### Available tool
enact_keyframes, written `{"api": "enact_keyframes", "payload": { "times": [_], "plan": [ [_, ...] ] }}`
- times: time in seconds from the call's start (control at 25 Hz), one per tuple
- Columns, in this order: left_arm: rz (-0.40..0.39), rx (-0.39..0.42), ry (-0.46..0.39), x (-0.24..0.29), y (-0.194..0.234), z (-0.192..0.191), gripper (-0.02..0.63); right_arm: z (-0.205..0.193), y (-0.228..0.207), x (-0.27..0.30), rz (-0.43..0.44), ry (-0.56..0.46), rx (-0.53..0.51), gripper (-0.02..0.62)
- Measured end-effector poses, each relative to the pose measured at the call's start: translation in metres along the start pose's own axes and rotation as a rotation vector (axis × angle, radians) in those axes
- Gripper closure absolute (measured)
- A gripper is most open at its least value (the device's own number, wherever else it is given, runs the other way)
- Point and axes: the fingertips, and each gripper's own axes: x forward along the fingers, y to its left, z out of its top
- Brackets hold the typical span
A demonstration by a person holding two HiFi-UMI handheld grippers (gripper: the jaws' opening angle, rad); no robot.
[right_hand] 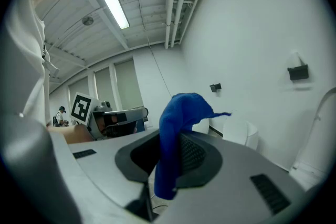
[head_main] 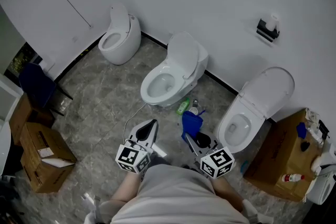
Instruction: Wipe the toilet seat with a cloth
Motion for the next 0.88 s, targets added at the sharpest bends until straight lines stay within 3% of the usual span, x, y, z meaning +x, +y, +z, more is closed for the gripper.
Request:
{"api": "enact_keyframes", "payload": {
  "times": [0.2, 0.4, 0.68, 0.88],
  "plan": [
    [0.004, -0.019, -0.01, 0.021, 0.016, -0.004, 0.601, -0.006, -0.014, 0.02, 0.0, 0.043, -0.038, 0.545],
    [-0.028, -0.052, -0.005, 0.06, 0.058, -0.014, 0.601, -0.002, -0.039, 0.062, -0.033, 0.059, -0.044, 0.544],
    [-0.11, -0.049, -0.015, 0.131, 0.174, 0.003, 0.601, 0.019, -0.087, 0.179, -0.126, 0.05, 0.004, 0.545],
    [-0.168, -0.009, -0.016, 0.172, 0.274, 0.025, 0.601, 0.053, -0.103, 0.277, -0.188, 0.026, -0.065, 0.544]
  ]
}}
